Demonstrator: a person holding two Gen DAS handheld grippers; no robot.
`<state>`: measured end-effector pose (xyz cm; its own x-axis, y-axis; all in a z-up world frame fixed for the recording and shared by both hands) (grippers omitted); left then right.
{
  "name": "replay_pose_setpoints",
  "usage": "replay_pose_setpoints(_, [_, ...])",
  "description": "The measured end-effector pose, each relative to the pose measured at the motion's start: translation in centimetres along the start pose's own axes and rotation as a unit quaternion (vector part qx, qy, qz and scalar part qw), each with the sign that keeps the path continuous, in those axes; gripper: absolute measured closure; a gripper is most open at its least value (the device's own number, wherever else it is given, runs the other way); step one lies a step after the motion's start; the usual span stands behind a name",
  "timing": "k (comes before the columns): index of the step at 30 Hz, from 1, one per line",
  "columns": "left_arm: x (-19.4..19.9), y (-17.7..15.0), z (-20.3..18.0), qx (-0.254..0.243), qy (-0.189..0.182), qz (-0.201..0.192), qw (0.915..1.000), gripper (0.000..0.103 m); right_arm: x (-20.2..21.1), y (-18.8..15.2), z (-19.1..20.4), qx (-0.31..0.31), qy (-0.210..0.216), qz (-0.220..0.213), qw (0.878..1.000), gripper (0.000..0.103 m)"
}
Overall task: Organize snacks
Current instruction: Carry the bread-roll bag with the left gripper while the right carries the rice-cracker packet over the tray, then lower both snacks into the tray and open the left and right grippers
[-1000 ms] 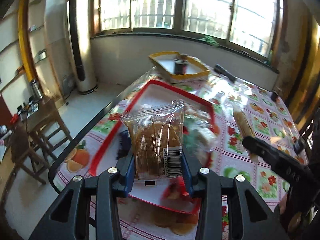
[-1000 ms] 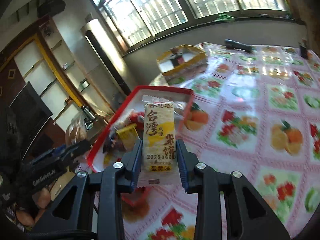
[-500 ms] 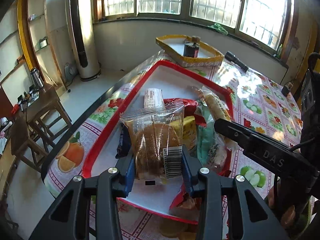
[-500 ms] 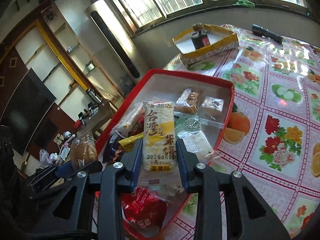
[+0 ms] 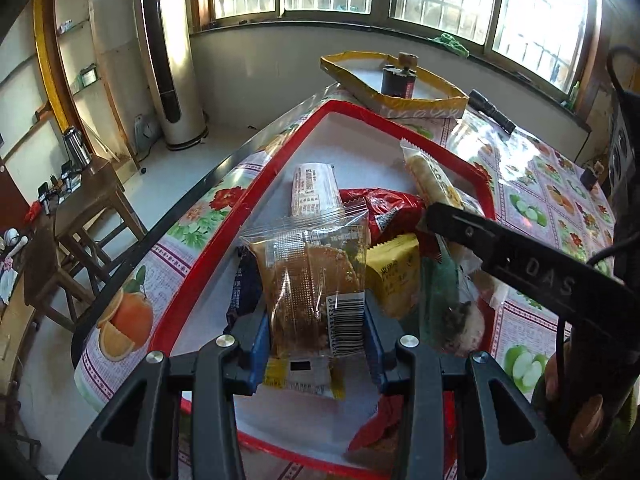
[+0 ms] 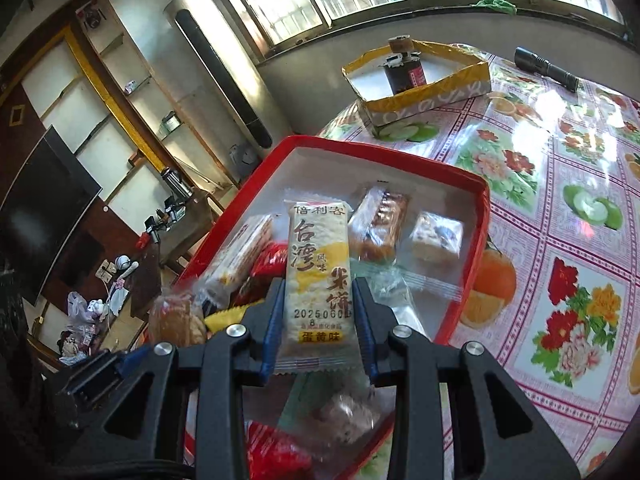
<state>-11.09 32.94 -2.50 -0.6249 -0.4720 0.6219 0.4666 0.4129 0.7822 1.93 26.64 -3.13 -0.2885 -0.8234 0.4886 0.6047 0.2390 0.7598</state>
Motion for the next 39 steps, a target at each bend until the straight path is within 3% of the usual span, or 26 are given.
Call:
replay_pose_setpoints(18, [-0.3, -0.2, -0.5, -0.018, 0.02, 0.002, 0.9996, 0.061, -2.1, 1.5, 1.0, 0.029, -0.004, 0.0, 1.0, 0.067])
replay_pose_setpoints(20, [-0.2, -0.2, -0.4, -0.014, 0.016, 0.005, 0.9998, 0.06, -2.0, 1.4, 1.0, 0.028, -0.002, 0.001, 1.0, 0.063])
replay_pose_setpoints(22, [0.0, -0.3, -0.4, -0.015, 0.015, 0.004, 0.9998, 0.058, -1.8, 1.5, 1.0, 0.026, 0.0, -0.001, 1.0, 0.05])
replay_pose_setpoints(24, [0.3, -0.3, -0.5, -0.016, 0.014, 0.002, 0.9998, 0.049, -1.4, 1.5, 1.0, 0.025, -0.001, -0.006, 1.0, 0.045])
replay_pose_setpoints(39, [3.7, -1.1, -1.4, -0.039, 0.007, -0.026, 0.9989, 0.037, 3.4, 0.6, 0.8, 0.039, 0.015, -0.022, 0.999, 0.035])
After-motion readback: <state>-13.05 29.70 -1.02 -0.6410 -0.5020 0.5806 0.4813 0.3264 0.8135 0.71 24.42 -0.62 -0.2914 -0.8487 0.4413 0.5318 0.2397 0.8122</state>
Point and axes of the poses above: each gripper's, at about its wrist camera, not at the fingertips, and x roughly against the way its jaws point, z to its left, y to its top, the point moved 5 cm from there along -x, roughly the way its jaws point, and after that the axes turned 13 degrees about -z, right-handed, at the moved point
